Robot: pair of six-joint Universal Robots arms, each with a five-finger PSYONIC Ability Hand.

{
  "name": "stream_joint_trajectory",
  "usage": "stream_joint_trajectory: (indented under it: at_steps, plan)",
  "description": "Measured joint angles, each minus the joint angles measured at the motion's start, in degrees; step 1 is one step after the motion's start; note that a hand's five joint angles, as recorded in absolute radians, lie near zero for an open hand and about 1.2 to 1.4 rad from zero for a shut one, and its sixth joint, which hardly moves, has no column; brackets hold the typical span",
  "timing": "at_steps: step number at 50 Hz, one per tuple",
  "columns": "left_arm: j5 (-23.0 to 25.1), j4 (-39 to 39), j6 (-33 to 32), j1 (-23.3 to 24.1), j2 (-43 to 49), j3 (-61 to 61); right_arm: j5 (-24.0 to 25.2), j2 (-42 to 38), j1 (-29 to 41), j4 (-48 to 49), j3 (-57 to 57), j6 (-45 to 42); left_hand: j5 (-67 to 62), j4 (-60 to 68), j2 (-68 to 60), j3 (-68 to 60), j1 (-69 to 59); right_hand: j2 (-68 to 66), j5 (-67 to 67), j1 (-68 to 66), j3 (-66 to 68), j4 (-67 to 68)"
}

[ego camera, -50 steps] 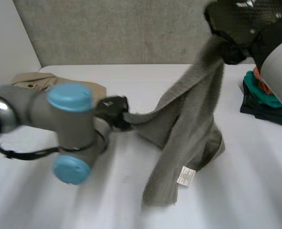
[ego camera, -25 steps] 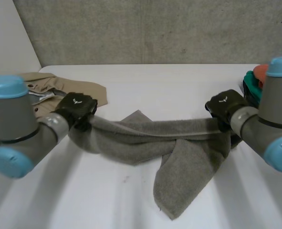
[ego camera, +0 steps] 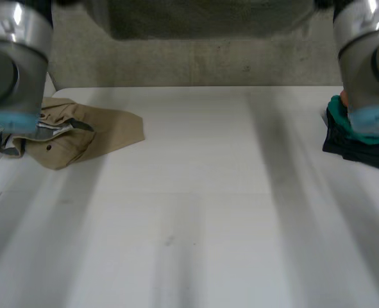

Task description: Fold the laundry.

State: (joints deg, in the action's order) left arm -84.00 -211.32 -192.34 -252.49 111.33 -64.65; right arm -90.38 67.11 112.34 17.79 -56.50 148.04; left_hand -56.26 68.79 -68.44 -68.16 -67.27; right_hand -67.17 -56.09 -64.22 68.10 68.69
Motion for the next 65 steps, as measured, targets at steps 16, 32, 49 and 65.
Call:
stream_joint_trajectory:
  at_steps: [16, 32, 49, 65]
  plan:
    - [7.90, -3.08, -5.45, -2.04, 7.57, -32.43, 3.06, -8.93, -0.62, -4.53, -25.94, -0.57, 0.00, 0.00, -0.01, -0.01, 0.00, 0.00, 0.00, 0.00, 0.01, 0.01]
    - [6.15, 1.36, -7.68, -2.55, 1.61, -35.56, -0.73, -6.21, -3.07, -14.34, -26.31, 6.76, 0.00, 0.01, -0.03, -0.01, 0.00, 45.92, 47.70, 43.71, -48.20, -49.07]
    - [6.38, 2.25, -4.51, -3.62, -0.52, -35.97, 11.29, -6.32, -13.64, -28.89, -25.53, 3.96, 0.00, 0.00, -0.03, -0.01, 0.00, 38.68, 36.95, 35.85, -40.01, -39.98]
    - [6.29, 2.16, -4.00, -3.70, -0.15, -35.69, 15.69, -12.76, -15.95, -16.13, -26.83, -6.29, 0.00, 0.00, -0.03, -0.01, 0.00, 32.96, 31.33, 29.99, -33.49, -34.21]
